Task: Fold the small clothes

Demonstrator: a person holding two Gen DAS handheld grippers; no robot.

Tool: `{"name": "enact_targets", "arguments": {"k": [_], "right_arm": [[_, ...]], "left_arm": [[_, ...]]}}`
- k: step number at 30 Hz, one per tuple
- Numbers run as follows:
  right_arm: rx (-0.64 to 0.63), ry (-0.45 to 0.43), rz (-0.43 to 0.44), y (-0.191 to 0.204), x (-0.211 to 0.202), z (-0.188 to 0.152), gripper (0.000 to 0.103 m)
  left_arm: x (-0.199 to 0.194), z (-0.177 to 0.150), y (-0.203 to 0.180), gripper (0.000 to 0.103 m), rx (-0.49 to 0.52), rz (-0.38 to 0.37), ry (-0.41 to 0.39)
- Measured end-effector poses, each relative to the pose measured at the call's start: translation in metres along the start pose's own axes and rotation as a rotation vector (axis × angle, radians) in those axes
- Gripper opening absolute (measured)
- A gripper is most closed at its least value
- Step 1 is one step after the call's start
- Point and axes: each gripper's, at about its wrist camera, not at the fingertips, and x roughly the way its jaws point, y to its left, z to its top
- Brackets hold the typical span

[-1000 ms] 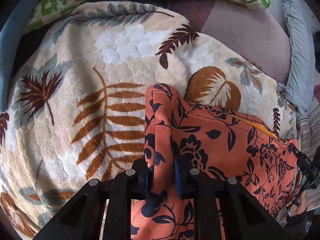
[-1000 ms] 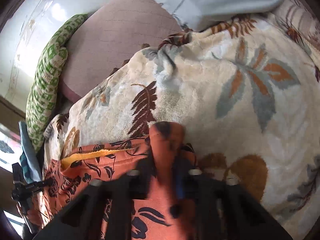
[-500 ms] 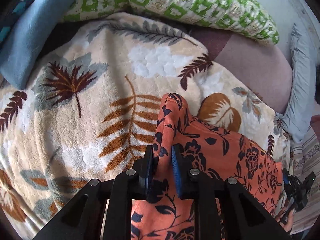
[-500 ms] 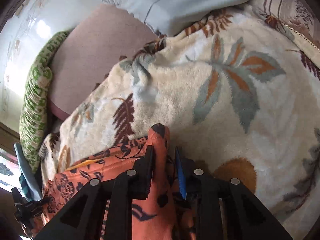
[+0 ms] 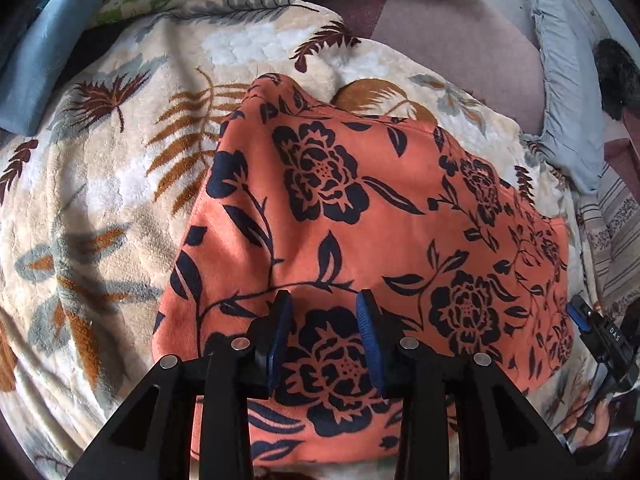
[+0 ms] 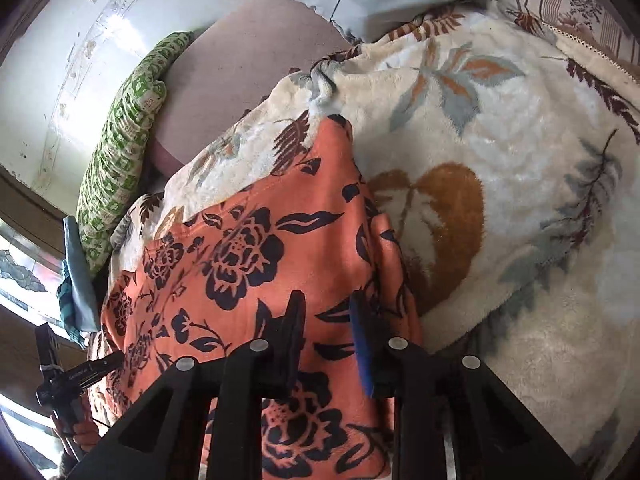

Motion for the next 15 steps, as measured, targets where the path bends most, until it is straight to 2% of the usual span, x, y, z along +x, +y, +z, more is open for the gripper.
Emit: {"name": "enact_targets", "arguments": {"k": [1,2,3,4,5,11,14,15], "right_arm": [[-0.021,-0.011,0.0,0.008,-0.009,-0.002,0.042],[-0.051,-0.021,-0.001,0.017,-0.017,-0.005,0.056],[-0.085,-0.027,-0.013,0.027,-0.023,-0.009,0.063],[-0.12,-0.029,-0.031,0.038,-0.029,-0.015,0.076],[-0.155,-0.03,-0.055,0.048,-0.033,-0.023,0.083],[-0.303,0.08,-0.169,0.099,-0.019,-0.074,0.085],[-0.343,0.176,-0.271,0.113,-0.001,-0.093,0.085],[-0.367,0.181,-0.294,0.119,0.002,-0.1,0.085]], "left_arm": [[-0.008,-0.004,-0.001,0.04,0.003,-0.015,0.003],[-0.015,-0.008,-0.001,0.054,0.005,-0.009,-0.002],[-0.024,-0.01,0.001,0.063,-0.001,0.016,-0.013],[-0.032,-0.015,0.003,0.074,-0.015,0.043,-0.034],[-0.041,-0.021,0.005,0.075,-0.029,0.061,-0.061],[-0.076,-0.061,0.012,0.075,-0.062,0.077,-0.144],[-0.091,-0.08,0.012,0.075,-0.061,0.126,-0.187],[-0.093,-0.086,0.01,0.075,-0.056,0.151,-0.195]]}}
